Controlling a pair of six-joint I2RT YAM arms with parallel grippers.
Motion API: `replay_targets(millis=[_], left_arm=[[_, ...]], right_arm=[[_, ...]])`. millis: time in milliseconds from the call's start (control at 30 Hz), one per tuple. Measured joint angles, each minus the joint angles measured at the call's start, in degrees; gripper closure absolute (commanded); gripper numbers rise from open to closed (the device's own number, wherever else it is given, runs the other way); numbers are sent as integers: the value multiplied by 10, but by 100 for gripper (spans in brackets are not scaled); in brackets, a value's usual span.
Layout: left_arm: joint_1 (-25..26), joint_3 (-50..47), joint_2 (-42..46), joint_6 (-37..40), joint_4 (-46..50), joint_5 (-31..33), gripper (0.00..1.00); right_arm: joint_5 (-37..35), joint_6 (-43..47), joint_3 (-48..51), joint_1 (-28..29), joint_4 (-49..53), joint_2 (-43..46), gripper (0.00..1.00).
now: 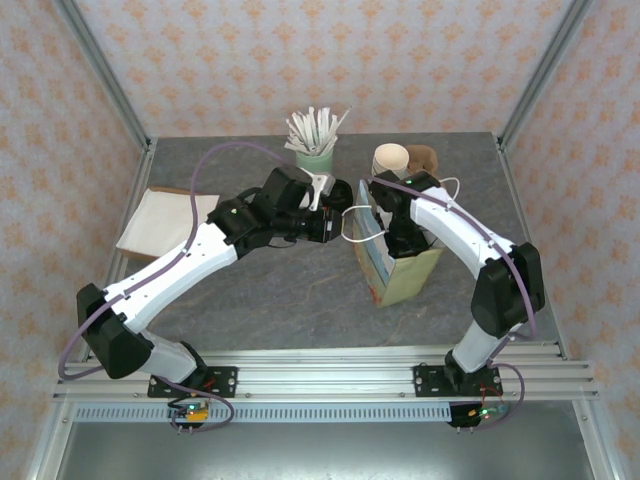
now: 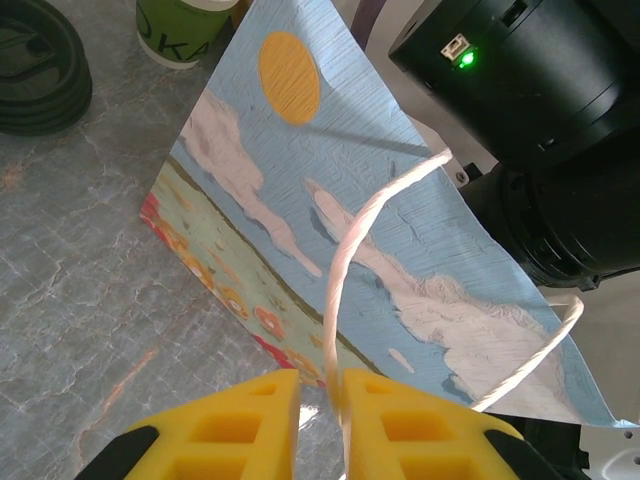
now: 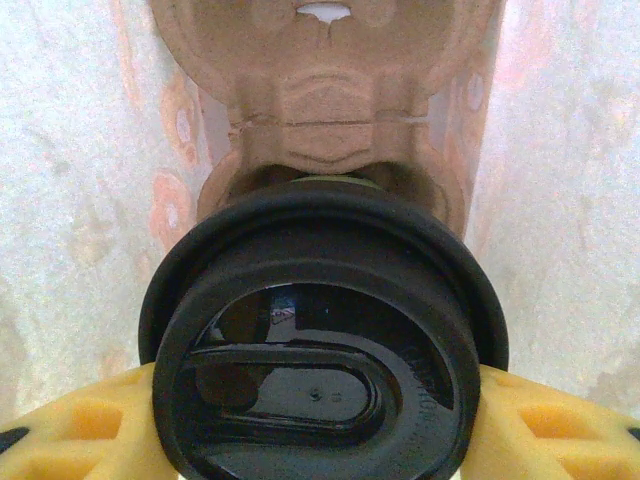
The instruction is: Pack the takeout coffee
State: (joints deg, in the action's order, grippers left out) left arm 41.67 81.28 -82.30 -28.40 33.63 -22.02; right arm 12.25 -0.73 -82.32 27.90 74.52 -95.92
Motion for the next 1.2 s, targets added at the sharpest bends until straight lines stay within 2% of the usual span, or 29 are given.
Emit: replay_targets(millis=[200, 433, 633, 1200], left_arm=[[0, 0, 2, 0, 0, 0, 81], [0, 0, 2, 0, 0, 0, 81], [0, 0, 2, 0, 0, 0, 81], [0, 0, 2, 0, 0, 0, 81]], right_arm=[[0, 0, -2, -1, 1, 0, 47], [-1, 6, -7, -2, 4, 0, 28], [-8, 7, -13, -6, 4, 0, 19], [-9, 6, -31, -6, 6, 17, 11]])
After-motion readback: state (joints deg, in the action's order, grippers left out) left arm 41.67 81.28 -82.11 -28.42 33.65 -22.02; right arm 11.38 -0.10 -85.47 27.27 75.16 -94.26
